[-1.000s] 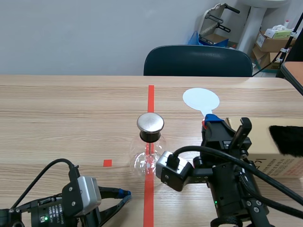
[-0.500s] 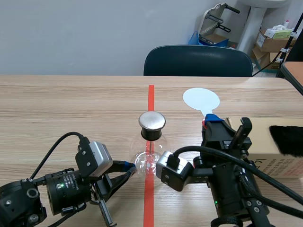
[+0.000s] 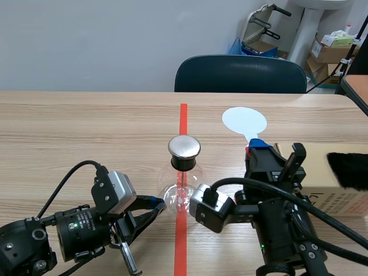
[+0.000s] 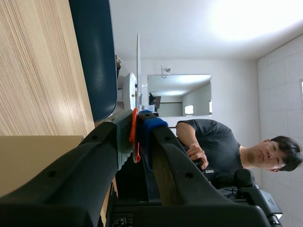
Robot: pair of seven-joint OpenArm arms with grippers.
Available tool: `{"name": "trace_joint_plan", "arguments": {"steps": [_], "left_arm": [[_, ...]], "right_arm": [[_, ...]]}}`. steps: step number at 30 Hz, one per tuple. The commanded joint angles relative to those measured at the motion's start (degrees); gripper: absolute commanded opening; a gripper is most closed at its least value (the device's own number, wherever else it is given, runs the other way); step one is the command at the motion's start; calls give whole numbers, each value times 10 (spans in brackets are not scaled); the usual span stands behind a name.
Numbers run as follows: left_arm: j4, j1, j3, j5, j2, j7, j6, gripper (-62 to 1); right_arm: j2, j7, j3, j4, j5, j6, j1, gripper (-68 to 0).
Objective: Do the electroscope experiment
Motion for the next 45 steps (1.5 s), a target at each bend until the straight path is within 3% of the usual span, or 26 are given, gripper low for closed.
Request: {"name": "trace_joint_plan", "arguments": {"steps": [1,45], "left_arm": [[8,-12,-1,-6,-2,-3,3,-569],[-16,-13,-1,-8,-24,-12,-1,-569]], "right_arm": [[5,-1,1,12,0,-7,8,-667],[4,-5,1,12,0,-7,8,-667]]}}
